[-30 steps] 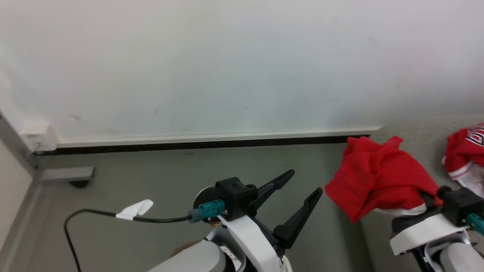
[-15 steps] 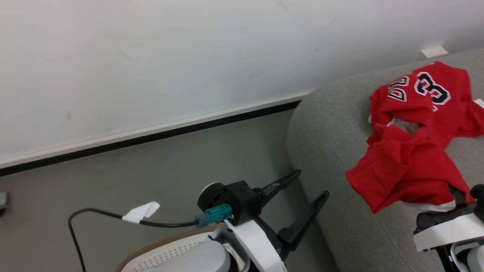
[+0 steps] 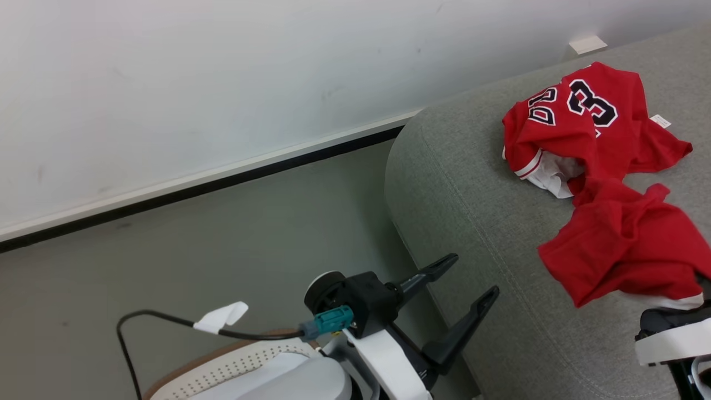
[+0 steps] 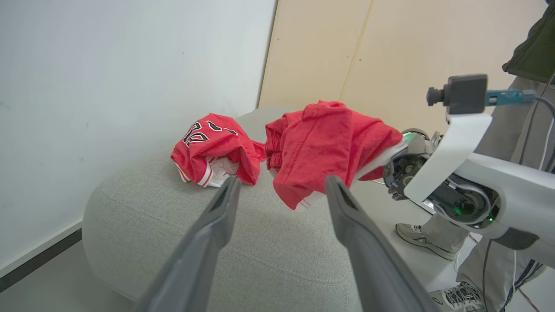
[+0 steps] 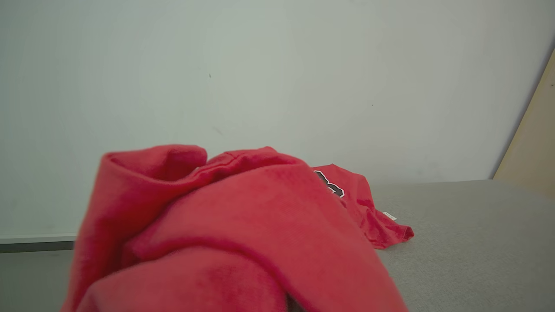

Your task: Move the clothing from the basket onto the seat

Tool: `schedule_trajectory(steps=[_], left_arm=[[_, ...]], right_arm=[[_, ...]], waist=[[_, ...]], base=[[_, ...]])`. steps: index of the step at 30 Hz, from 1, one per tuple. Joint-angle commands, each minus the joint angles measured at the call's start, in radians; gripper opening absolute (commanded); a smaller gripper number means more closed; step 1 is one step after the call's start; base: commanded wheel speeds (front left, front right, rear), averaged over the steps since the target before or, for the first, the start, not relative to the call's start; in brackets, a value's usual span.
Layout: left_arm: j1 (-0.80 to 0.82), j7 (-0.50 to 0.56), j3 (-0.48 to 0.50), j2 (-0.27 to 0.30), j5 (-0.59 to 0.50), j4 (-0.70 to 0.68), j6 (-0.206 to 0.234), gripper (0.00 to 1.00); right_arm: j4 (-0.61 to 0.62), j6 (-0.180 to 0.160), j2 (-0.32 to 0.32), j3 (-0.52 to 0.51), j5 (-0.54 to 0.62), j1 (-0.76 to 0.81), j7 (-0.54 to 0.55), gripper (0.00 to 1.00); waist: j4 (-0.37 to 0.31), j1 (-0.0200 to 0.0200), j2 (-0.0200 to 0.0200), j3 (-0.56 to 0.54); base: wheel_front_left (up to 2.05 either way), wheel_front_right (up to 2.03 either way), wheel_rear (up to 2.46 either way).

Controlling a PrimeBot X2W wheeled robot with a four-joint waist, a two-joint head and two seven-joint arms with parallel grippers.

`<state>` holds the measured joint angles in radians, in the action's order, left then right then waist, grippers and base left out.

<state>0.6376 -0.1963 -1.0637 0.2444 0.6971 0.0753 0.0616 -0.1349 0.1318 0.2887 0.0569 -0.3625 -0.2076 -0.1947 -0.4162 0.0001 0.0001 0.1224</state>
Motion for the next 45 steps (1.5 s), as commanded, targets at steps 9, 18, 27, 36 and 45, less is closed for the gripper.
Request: schedule_trajectory(steps=[9, 18, 27, 36, 45], left_arm=[[0.047, 0.013, 0.004, 0.012, -0.021, -0.014, 0.004, 1.0], [0.129, 0.068, 0.01, 0.046, -0.054, -0.052, 0.009, 1.0], [0.188, 0.095, 0.014, 0.058, -0.08, -0.074, 0.016, 1.0], [0.219, 0.077, 0.021, 0.043, -0.092, -0.062, 0.017, 1.0], [0.2, 0.043, 0.025, 0.042, -0.074, -0.028, 0.013, 1.0]], right_arm=[[0.015, -0.002, 0.103, -0.067, -0.026, -0.118, 0.007, 0.0], [-0.095, -0.002, 0.259, -0.186, -0.045, -0.262, 0.03, 0.0], [-0.331, -0.002, 0.429, -0.2, -0.082, -0.372, 0.094, 0.0], [-0.596, -0.002, 0.493, -0.173, -0.159, -0.444, 0.221, 0.21], [-0.674, -0.002, 0.468, -0.058, -0.2, -0.488, 0.418, 1.0]], waist=[[0.048, -0.0001, -0.0001, 0.107], [0.125, -0.0001, -0.0001, 0.306], [0.19, -0.0001, -0.0001, 0.423], [0.245, -0.0001, -0.0001, 0.509], [0.255, -0.0001, -0.0001, 0.489]], base=[[0.0, 0.0, 0.0], [0.0, 0.0, 0.0], [0.0, 0.0, 0.0], [0.0, 0.0, 0.0], [0.0, 0.0, 0.0]])
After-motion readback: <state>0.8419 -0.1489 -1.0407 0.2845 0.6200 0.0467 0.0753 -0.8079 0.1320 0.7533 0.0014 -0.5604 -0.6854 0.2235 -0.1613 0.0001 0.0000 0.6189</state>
